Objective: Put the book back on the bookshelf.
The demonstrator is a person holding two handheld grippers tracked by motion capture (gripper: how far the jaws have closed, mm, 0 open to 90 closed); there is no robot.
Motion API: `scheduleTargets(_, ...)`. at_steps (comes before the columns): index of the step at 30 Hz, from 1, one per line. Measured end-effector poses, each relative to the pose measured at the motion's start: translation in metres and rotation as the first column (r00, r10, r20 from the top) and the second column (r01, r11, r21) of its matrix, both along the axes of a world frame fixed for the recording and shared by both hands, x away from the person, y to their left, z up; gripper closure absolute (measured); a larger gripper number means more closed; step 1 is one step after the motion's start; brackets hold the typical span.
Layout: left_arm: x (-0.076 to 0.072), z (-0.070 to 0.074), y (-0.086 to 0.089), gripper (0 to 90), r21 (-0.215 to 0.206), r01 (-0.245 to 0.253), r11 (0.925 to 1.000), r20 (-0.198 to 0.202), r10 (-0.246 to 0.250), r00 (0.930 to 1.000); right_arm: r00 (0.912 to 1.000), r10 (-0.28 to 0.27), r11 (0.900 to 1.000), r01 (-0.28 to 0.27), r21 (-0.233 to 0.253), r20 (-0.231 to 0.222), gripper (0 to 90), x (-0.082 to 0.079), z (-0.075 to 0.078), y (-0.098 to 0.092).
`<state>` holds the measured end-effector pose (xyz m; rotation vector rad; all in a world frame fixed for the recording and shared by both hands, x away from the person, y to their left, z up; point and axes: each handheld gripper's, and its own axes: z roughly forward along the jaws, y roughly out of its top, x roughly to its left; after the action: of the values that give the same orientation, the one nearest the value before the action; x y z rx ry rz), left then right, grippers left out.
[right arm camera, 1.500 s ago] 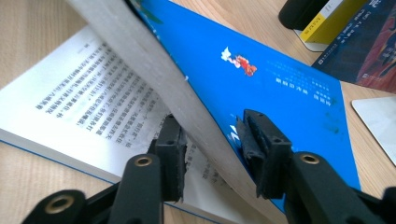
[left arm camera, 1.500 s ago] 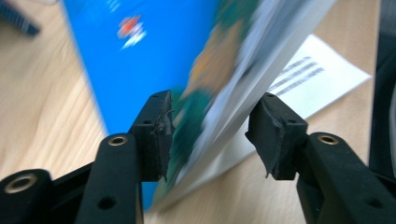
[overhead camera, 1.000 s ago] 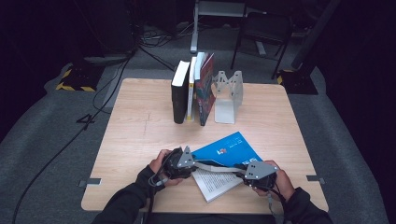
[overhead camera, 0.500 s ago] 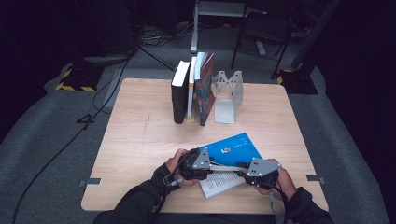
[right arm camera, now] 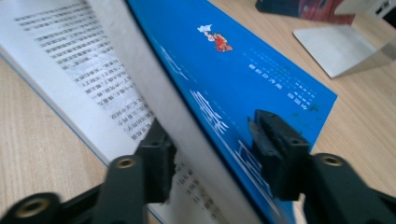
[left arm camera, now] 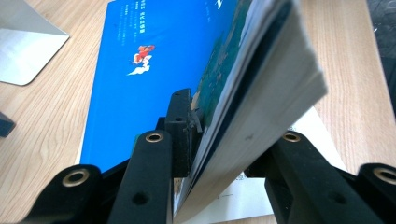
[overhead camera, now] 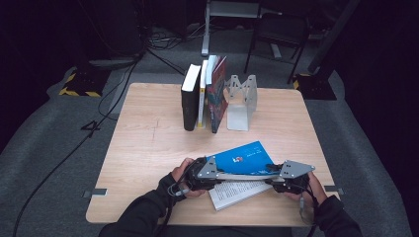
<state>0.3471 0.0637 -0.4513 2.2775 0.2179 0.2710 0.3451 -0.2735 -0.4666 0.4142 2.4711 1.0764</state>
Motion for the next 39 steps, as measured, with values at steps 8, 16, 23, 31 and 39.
scheduleTargets(8,0.007,0.006,0.025,60.0,0.049,-0.069,0.9964,-0.012,0.070,0.9975,0.9951,0.050,0.996,-0.044,-0.076,0.085,72.6,-0.021,0.010,0.033)
scheduleTargets(16,-0.014,0.012,0.015,61.0,0.098,-0.078,0.9921,0.065,0.072,0.9953,0.9945,0.071,0.994,-0.064,-0.093,0.077,74.7,-0.040,0.020,0.056)
scheduleTargets(23,-0.004,0.002,0.027,66.3,0.041,-0.020,0.9990,-0.014,0.020,0.9997,0.9915,0.121,0.992,-0.123,0.029,0.047,55.5,-0.030,0.017,0.047)
scheduleTargets(31,0.010,0.003,0.039,64.7,0.011,-0.041,0.9991,-0.051,0.041,0.9979,0.9897,0.130,0.991,-0.132,0.028,0.060,70.8,-0.019,0.006,0.039)
scheduleTargets(39,-0.009,0.024,0.047,40.3,0.018,-0.147,0.9890,0.023,0.147,0.9889,0.9955,0.075,0.997,-0.075,0.011,0.058,73.5,-0.030,0.015,0.060)
